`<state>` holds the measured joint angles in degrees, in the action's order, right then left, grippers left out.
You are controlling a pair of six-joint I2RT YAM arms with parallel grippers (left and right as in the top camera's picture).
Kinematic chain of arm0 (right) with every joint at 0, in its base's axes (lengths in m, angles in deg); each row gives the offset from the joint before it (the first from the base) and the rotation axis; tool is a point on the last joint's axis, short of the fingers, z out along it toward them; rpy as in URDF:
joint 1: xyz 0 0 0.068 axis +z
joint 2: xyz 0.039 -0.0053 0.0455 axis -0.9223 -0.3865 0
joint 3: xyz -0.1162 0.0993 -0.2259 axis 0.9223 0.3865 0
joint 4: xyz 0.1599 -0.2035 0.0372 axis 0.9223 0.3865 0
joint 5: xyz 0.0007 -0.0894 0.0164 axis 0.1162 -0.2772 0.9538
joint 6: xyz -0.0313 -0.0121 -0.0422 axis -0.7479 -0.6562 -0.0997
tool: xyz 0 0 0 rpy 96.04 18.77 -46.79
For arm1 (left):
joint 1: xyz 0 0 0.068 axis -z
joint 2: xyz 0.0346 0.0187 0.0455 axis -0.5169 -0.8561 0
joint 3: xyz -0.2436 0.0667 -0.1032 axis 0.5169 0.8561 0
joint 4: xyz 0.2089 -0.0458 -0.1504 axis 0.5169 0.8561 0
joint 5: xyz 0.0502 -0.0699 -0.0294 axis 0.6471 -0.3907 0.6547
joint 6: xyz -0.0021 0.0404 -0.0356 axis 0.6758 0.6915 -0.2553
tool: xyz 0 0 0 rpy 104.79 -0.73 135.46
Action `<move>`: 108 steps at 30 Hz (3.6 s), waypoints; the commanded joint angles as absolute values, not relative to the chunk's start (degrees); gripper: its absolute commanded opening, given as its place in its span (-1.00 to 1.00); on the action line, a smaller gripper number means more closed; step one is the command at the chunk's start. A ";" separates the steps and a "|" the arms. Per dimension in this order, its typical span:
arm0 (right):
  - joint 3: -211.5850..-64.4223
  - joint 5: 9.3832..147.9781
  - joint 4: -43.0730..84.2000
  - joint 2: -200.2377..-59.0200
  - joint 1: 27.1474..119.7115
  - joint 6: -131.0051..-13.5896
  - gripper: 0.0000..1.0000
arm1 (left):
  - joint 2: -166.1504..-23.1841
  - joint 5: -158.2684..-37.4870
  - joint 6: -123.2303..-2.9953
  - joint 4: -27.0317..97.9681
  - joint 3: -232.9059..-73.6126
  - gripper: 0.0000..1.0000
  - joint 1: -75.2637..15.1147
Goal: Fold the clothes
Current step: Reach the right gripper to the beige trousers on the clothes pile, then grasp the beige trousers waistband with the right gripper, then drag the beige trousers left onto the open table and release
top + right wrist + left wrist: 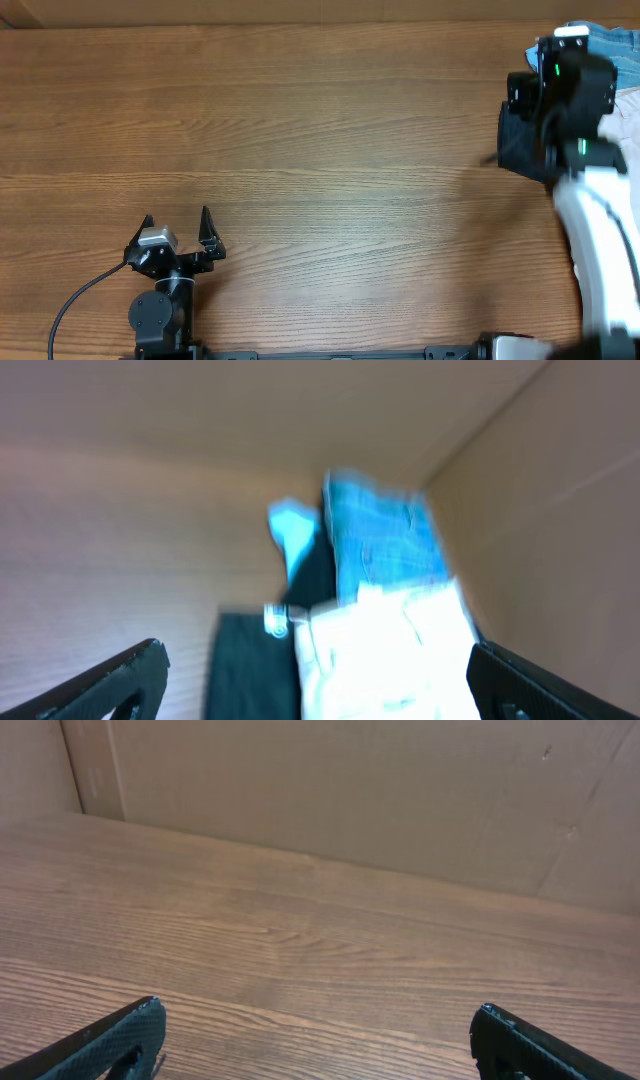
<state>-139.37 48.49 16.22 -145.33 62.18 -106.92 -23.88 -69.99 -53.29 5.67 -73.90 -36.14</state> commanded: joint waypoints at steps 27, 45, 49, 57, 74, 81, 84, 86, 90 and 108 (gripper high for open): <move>-146.21 30.21 15.79 -178.56 56.89 -108.82 0.99 | -23.29 -69.70 -51.93 5.60 -73.66 1.00 -36.45; -145.88 31.26 15.48 -179.76 48.22 -103.71 0.73 | -23.29 -69.70 -51.95 5.58 -73.66 1.00 -36.45; -145.88 34.39 14.65 -179.76 48.28 -103.66 0.71 | -23.29 -69.70 -51.95 5.58 -73.66 1.00 -36.45; -145.97 34.37 12.25 -179.76 49.70 -99.57 0.16 | -23.29 -69.70 -51.95 5.58 -73.66 1.00 -36.45; -146.39 34.58 11.07 -179.74 52.15 -94.94 -0.36 | -23.29 -69.70 -51.95 5.60 -73.66 1.00 -36.45; -146.63 34.04 12.07 -179.36 52.55 -94.74 -0.92 | -23.29 -69.70 -51.95 5.60 -73.66 1.00 -36.45; -147.92 32.14 12.33 -177.88 53.22 -90.50 -0.92 | -23.29 -69.70 -51.95 5.58 -73.66 0.99 -36.45; -148.94 32.20 12.55 -176.00 53.51 -88.34 -0.92 | -23.29 -69.70 -51.95 5.60 -73.66 1.00 -36.45; -149.73 34.80 12.57 -171.15 53.90 -87.20 -0.92 | -23.29 -69.70 -51.95 5.58 -73.66 1.00 -36.45; -149.71 45.38 14.19 -163.98 69.20 -84.78 -0.92 | -23.29 -69.70 -51.95 5.58 -73.66 0.99 -36.45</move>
<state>-147.43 38.39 15.44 -166.16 65.55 -87.55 -23.88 -69.99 -53.29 5.69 -73.90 -36.14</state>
